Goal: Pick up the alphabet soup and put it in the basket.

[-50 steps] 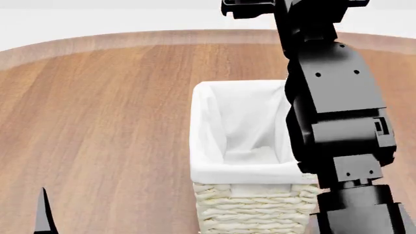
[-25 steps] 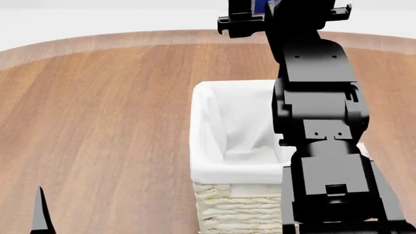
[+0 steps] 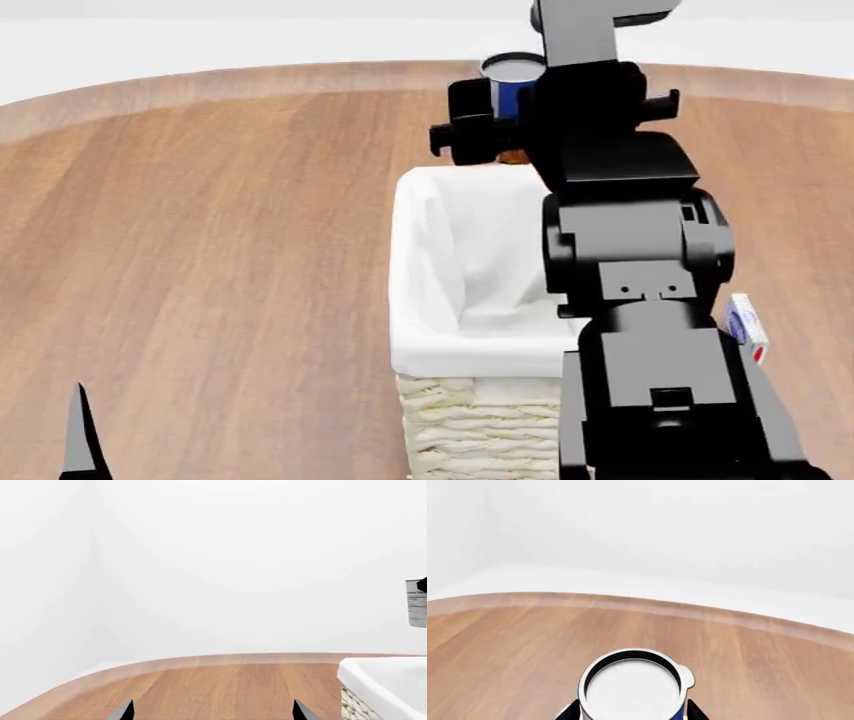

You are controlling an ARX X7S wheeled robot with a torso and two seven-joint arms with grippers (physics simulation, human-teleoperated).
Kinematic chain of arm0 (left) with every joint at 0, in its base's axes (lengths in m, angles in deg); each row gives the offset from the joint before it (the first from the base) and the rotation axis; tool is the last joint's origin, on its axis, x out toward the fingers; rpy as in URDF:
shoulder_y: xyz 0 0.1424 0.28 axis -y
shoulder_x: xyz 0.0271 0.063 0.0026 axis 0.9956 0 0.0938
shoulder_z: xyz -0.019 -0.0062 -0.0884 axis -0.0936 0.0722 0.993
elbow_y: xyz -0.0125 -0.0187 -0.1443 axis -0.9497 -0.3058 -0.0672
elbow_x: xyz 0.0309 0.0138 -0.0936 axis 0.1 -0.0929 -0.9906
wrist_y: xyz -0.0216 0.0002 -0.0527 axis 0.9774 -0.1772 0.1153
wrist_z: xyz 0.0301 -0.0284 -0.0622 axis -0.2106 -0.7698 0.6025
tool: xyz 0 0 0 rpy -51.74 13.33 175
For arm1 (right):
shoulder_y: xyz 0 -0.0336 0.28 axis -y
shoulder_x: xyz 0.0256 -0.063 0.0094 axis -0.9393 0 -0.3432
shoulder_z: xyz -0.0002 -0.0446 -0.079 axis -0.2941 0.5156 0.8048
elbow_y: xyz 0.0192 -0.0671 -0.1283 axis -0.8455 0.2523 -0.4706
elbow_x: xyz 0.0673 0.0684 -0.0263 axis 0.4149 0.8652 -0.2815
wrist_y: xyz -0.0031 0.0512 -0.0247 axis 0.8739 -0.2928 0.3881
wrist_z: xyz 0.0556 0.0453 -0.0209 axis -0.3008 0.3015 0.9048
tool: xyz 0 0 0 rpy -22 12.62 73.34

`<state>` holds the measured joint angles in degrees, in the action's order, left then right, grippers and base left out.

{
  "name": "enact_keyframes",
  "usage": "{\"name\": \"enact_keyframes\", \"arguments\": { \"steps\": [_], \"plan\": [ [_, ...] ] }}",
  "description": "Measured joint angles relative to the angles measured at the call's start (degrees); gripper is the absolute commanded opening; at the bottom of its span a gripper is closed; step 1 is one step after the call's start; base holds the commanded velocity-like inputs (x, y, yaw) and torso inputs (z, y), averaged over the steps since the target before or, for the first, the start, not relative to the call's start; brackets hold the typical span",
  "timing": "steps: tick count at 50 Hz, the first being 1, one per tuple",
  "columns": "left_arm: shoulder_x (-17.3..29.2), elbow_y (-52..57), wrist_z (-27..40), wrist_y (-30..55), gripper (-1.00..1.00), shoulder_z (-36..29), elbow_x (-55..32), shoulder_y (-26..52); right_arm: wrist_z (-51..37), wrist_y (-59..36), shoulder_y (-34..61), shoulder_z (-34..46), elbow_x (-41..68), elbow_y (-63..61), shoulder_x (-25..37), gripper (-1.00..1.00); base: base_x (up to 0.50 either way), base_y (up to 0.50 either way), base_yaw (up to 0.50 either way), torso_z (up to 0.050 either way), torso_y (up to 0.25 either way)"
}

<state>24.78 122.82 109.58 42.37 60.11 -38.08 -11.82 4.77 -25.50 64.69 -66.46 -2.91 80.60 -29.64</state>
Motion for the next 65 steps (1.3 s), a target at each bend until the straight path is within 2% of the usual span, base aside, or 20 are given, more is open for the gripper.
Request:
{"name": "enact_keyframes", "arguments": {
  "steps": [33, 60, 61, 65],
  "plan": [
    [0.26, -0.97, 0.46, -0.76, 1.00, -0.18, -0.34, 0.00, 0.28, -10.81, -5.12, 1.30, -1.36, 0.00, 0.44, -1.00, 0.00, 0.00, 0.00, 0.000, 0.001],
    [0.54, -1.39, 0.79, -1.07, 1.00, -0.38, -0.65, 0.18, 0.69, -14.31, -6.48, 1.90, -1.40, 0.00, 0.32, -1.00, 0.00, 0.00, 0.00, 0.000, 0.001],
    [0.56, -1.40, 0.80, -1.08, 1.00, -0.39, -0.67, 0.18, 0.65, -14.24, -6.51, 1.92, -1.41, 0.00, 0.26, 1.00, 0.00, 0.00, 0.00, 0.000, 0.000],
    [0.61, -1.41, 0.84, -1.12, 1.00, -0.41, -0.72, 0.18, 0.68, -13.58, -6.72, 2.06, -1.65, -0.02, -0.14, 1.00, 0.00, 0.00, 0.00, 0.000, 0.000]
  ]
}}
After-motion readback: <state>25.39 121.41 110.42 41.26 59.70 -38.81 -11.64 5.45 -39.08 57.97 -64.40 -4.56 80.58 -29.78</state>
